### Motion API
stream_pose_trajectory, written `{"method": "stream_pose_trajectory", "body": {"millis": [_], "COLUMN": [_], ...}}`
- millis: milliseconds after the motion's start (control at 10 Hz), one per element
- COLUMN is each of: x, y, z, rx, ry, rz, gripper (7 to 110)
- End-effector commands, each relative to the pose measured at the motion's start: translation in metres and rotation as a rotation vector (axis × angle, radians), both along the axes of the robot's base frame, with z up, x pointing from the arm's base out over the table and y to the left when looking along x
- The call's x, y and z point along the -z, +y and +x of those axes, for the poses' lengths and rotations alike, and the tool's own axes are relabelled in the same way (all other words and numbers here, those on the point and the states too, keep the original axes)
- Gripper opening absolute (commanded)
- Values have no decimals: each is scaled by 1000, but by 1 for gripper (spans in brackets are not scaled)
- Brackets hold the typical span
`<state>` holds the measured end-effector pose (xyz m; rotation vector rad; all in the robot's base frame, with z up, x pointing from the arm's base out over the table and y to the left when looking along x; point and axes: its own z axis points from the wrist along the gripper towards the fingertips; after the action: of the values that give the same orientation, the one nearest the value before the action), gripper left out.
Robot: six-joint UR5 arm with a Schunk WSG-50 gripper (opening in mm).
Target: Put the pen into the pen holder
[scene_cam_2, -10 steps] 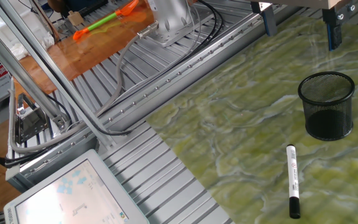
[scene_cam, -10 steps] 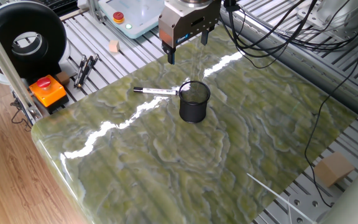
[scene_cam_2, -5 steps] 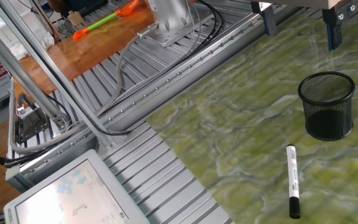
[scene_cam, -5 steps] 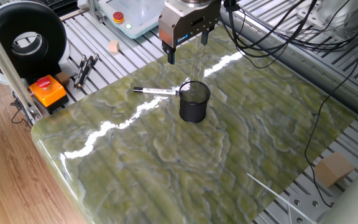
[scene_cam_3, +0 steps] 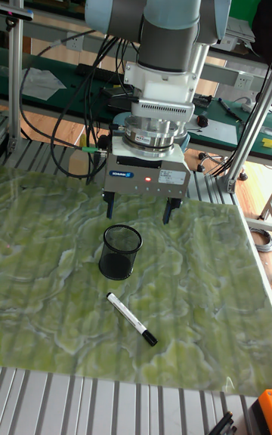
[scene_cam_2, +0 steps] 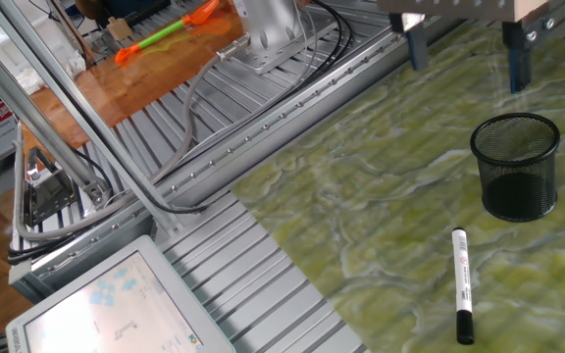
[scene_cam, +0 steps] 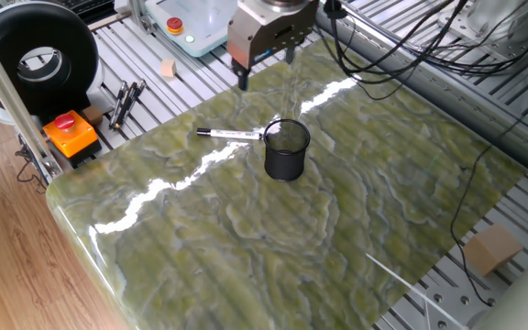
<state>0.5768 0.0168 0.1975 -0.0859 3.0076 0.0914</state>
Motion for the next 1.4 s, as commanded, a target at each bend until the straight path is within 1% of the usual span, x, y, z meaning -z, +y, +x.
{"method": "stream_pose_trajectory", "body": {"millis": [0,300,400,500,600,700,800,900,1100,1200,1300], "x": [-3,-4,-4,-7,-9,-7,-3,-2,-1,-1,-2], "y": [11,12,14,21,25,17,-2,-9,-8,-5,5], "z": [17,16,18,28,30,25,13,8,2,1,1], "rx": [-31,-34,-45,-81,-103,-130,-190,-231,-251,-254,-272], "ry": [-73,-70,-81,-123,-135,-116,-63,-43,-18,-16,-22], "rz": [37,35,41,60,68,32,-48,-83,-78,-69,-33], "gripper": [7,7,7,7,7,7,7,7,7,7,7]}}
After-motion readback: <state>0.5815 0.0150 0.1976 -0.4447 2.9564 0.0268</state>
